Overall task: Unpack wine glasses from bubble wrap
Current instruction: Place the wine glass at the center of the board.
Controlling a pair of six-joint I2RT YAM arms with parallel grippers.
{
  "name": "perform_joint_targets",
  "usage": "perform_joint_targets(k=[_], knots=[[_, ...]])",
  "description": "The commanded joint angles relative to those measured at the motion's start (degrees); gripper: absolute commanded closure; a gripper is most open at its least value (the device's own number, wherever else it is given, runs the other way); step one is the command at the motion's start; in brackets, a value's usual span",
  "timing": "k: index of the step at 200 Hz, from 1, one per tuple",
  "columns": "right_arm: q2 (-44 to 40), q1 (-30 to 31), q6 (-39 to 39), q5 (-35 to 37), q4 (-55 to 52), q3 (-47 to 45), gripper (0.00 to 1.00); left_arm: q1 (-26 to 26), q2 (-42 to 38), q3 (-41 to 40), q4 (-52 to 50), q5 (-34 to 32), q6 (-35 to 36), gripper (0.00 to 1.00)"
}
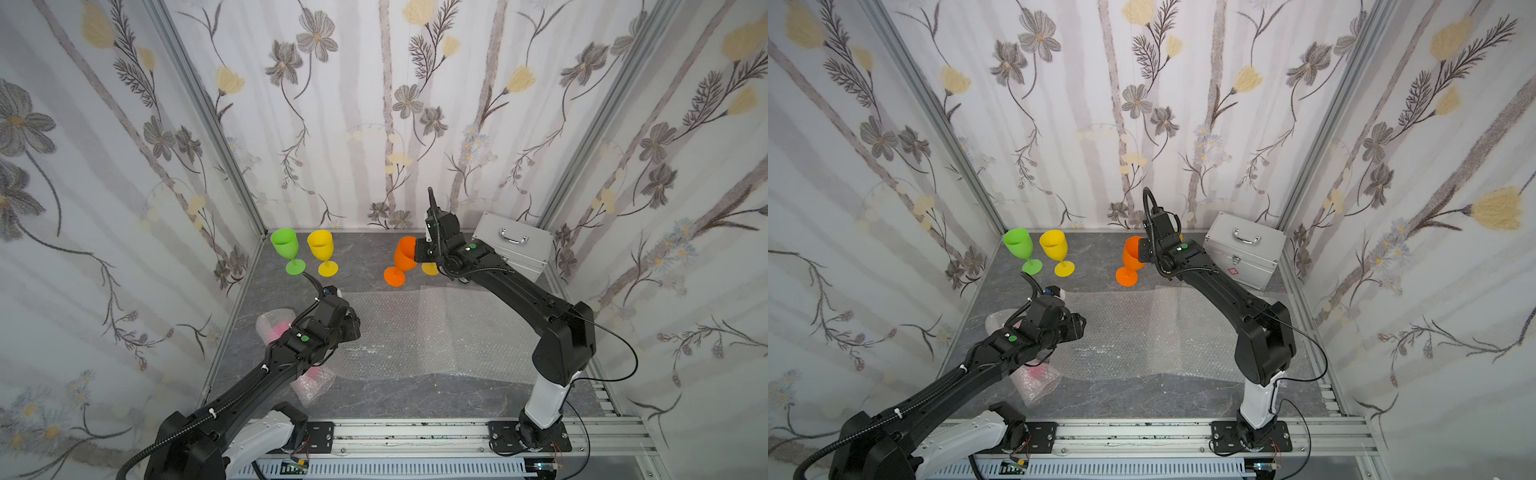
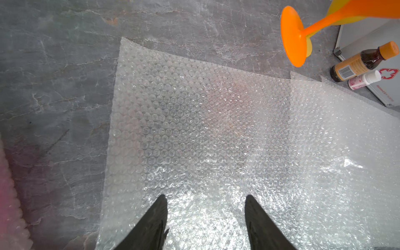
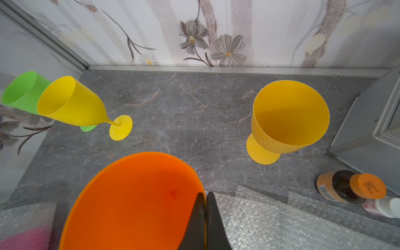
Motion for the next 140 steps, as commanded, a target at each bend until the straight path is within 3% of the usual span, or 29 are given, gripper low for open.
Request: perform_joint_targets(k=[1,39,140], knots=[[3.6,0.0,-2.7,7.2,-2.1,4.7,1.0,1.5,-0.7,-0.7,-1.5,3.2,-1.4,0.41],[9.3,-0.1,-4.3,10.5,-3.7,10.2,1.0,3.4,-1.5,-1.4,-2.0,4.6,-1.3,0.41],[17.4,-1.4,-3.4,6.7,-2.8,14.6,0.98,5.9,-2.2,-2.1,-2.7,7.3,-1.6,0.4]])
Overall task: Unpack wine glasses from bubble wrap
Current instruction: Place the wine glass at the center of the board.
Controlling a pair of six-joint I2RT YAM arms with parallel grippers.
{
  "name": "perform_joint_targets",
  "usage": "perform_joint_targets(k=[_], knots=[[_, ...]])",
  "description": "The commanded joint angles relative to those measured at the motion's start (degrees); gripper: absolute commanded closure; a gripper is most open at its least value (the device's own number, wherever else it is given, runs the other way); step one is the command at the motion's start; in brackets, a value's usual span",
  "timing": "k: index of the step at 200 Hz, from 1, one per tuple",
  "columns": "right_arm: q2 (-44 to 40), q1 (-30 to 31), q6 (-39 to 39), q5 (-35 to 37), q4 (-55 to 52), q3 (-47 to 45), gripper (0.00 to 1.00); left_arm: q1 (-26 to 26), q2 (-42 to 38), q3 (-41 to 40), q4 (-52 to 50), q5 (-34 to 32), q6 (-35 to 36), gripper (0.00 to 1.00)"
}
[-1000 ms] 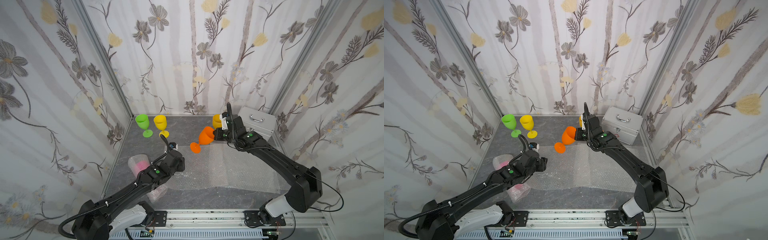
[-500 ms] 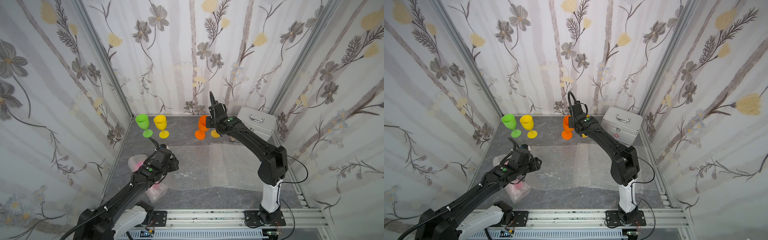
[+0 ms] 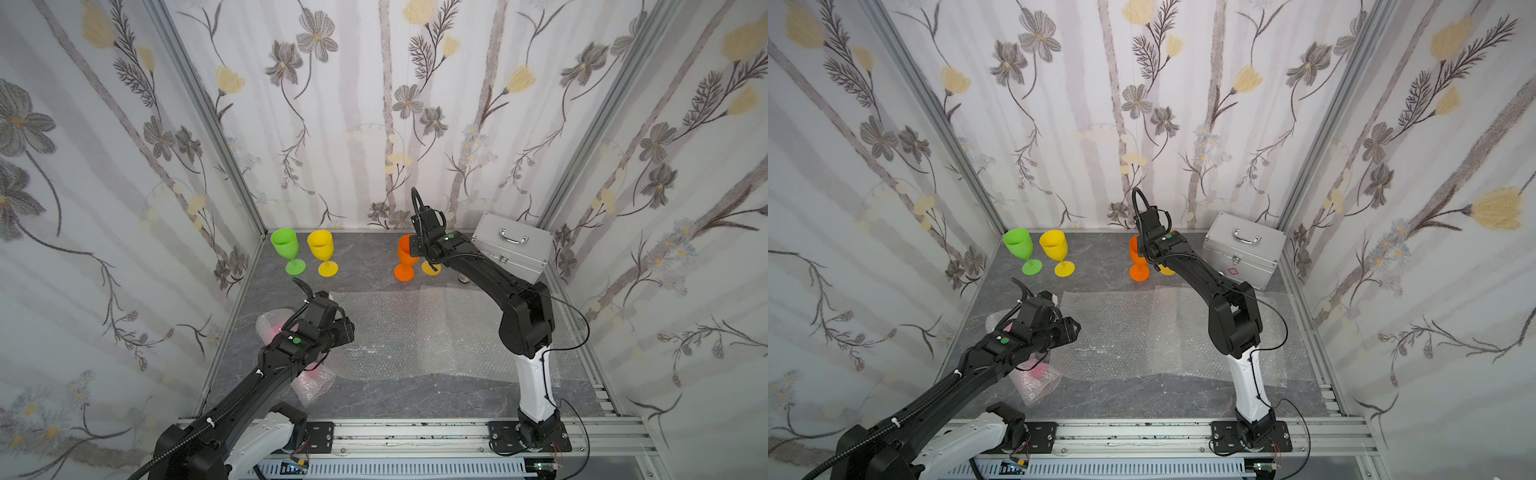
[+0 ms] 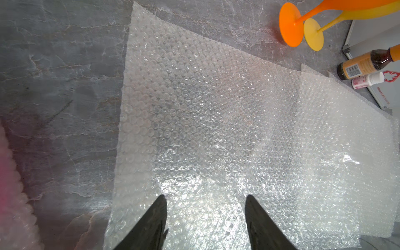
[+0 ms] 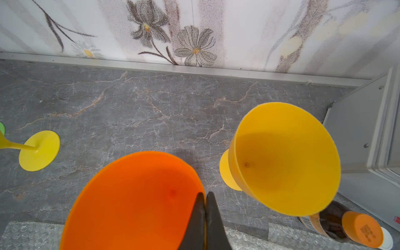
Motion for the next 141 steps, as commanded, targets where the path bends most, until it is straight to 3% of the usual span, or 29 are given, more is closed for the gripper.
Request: perform_joint_targets(k=[1,31,87,141], knots=[[1.4,0.0,0.3,-0.4,0.6,1.1,0.98,0.4,0.2,-0.1,0.0,1.2,-0.8,0.4],[2.5,0.0,0.5,-0.8,0.4,1.7,0.94,0.8,0.4,0.1,-0.2,1.6,-0.5,0.4],[1.8,-0.2,0.1,-2.3,-0.1,3.1,0.75,1.7,0.6,0.4,-0.7,1.9,-0.2,0.4],[-3.3,-1.8,0.3,-5.1,-1.5,3.5,0.72,4.1,-0.2,1.4,-3.1,2.4,1.1,0.4]])
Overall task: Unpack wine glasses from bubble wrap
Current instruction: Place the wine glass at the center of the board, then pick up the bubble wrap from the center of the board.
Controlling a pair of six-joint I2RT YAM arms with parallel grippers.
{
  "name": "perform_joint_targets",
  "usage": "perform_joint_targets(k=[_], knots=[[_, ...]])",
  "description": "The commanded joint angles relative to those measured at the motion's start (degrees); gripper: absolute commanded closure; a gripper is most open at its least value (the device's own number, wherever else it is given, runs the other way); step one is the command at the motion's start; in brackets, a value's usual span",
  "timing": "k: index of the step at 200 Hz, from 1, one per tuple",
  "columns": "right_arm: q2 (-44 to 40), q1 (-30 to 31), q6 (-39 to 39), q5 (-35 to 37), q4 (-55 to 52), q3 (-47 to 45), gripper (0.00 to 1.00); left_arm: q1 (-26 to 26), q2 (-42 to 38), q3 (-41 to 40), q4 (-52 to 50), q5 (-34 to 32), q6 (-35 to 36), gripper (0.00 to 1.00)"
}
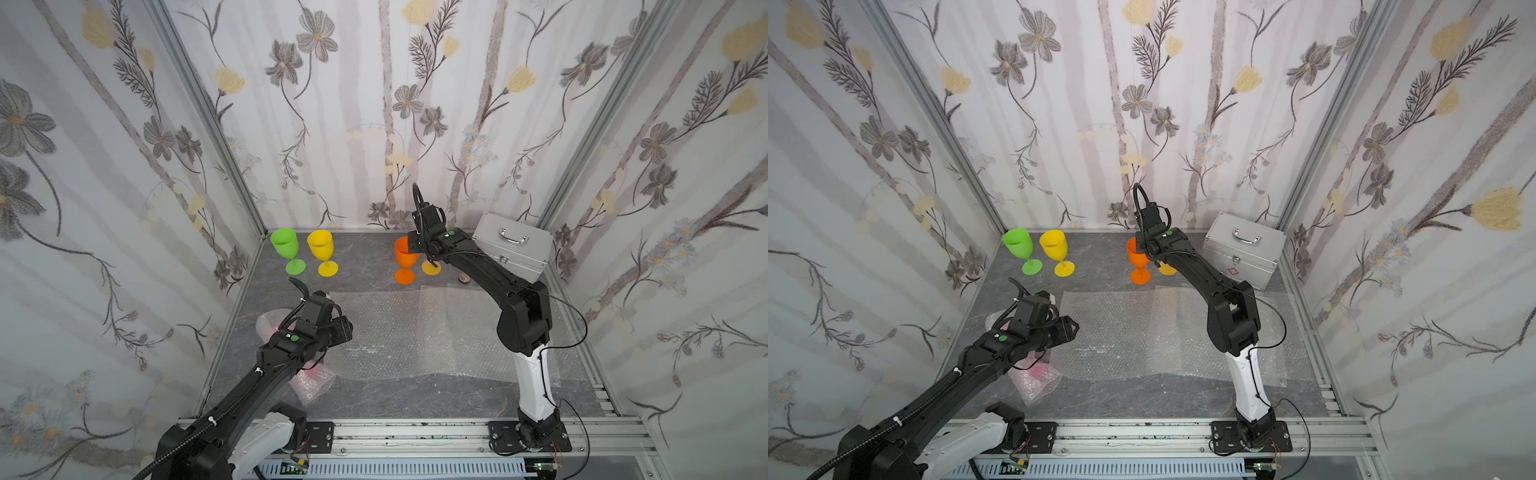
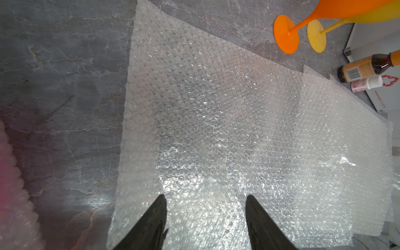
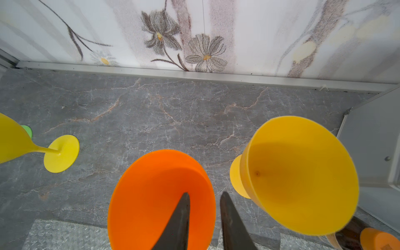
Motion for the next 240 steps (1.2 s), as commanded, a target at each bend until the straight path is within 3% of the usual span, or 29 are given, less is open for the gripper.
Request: perform_joint_targets(k=[1,48,112,156,240], knots=[[-3.1,-0.6,0.0,-2.0,-1.0,0.5,0.72,1.2,-0.5,0.9,-2.0,0.0,0.8,0.4],[-12.5,-0.9,1.2,-7.7,-0.6,-7.9,0.67,4.2,1.3,1.6,-4.5,0.1,0.1,0.4],[-30.8,-0.9,7.1,-15.6,8.5,-36.6,0.63,6.9,4.3,1.8,-6.1,0.5,0.1,0.4],[-42.0,-1.0,11.1,-16.0,10.6,-53.7,0.56,8.1,8.2,1.8,-7.0,-0.1,-0.4,0.4],[-51.1,-1.4,16.4,-21.0,11.4,-72.9,0.53,8.6,12.9,2.0,-7.7,-4.7,-0.6,0.38]])
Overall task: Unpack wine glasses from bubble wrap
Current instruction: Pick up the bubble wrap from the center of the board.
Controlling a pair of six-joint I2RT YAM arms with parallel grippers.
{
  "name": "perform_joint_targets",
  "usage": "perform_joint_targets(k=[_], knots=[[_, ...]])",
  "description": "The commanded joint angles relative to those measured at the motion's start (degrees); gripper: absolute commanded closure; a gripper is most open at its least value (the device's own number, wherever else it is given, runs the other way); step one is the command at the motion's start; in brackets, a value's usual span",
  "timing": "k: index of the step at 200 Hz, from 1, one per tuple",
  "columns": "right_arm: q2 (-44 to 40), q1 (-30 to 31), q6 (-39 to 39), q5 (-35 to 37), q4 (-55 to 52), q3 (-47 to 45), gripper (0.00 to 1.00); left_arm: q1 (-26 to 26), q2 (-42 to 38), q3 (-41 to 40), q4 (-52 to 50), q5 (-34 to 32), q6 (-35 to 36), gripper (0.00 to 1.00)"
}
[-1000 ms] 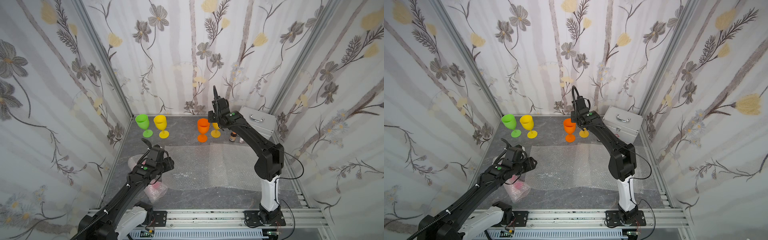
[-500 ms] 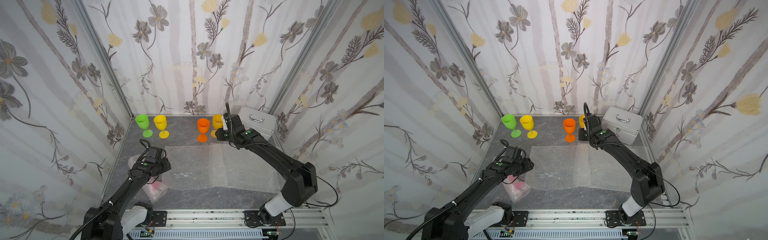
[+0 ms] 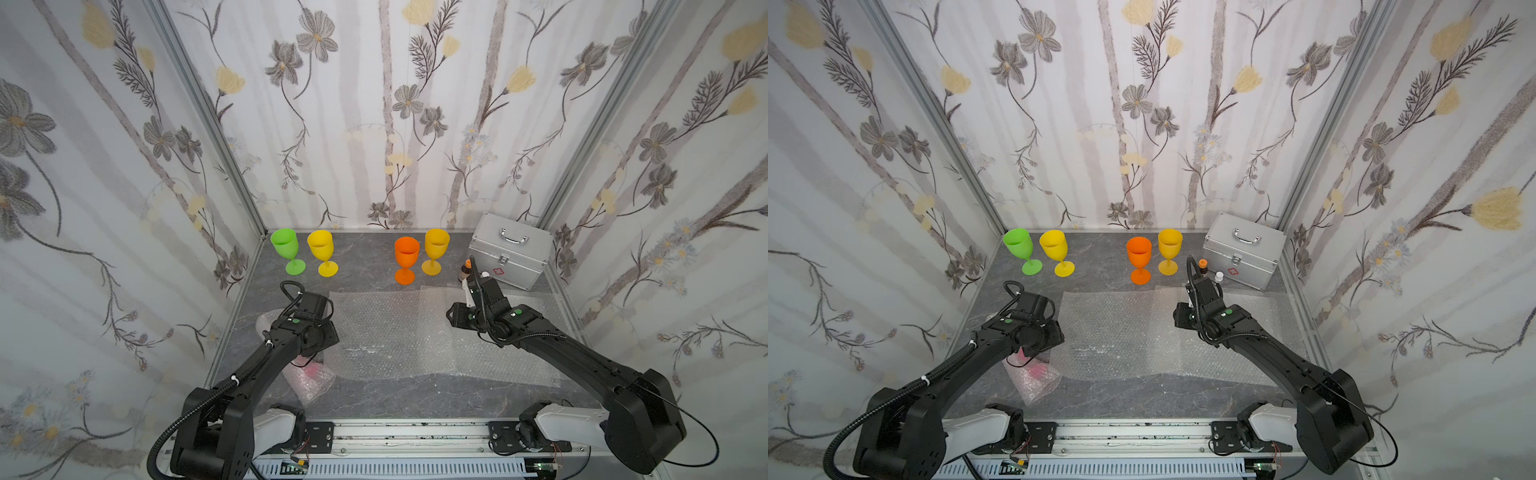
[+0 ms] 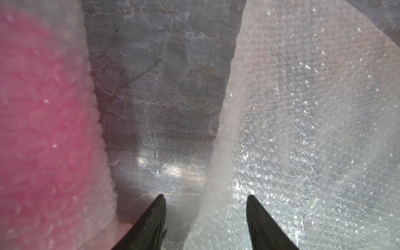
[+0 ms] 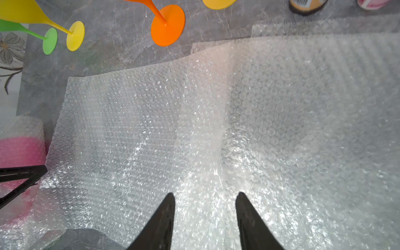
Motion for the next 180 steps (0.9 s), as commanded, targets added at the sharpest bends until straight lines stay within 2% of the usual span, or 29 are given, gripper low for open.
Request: perform_joint_targets(k=[1,40,101,119,152,180], knots=[[-0.4,-0.1,2.5,-3.6,2.7,-2.8,0.53,0.1,1.0,0.1,0.0,-1.5,-0.7,0.38],[0.5,0.5,5.4,-8.7,8.2,-8.7,0.54,0.2,2.9,-1.1,2.9,-0.3,-1.3,0.41],[5.5,2.5,6.7,-10.2,12.7,-9.0,0.58,0.2,5.9,-1.6,5.2,0.1,-0.7,0.48],[5.8,2.7,6.8,-9.7,12.6,-8.6,0.65,0.2,6.6,-1.6,5.6,0.3,-0.5,0.53],[5.5,3.0,6.5,-8.3,12.0,-8.0,0.77,0.2,7.1,-1.9,6.7,1.1,-0.1,0.71],[5.4,3.3,6.4,-6.8,10.4,-7.2,0.95,0.2,7.5,-2.1,7.2,1.9,0.3,0.82]])
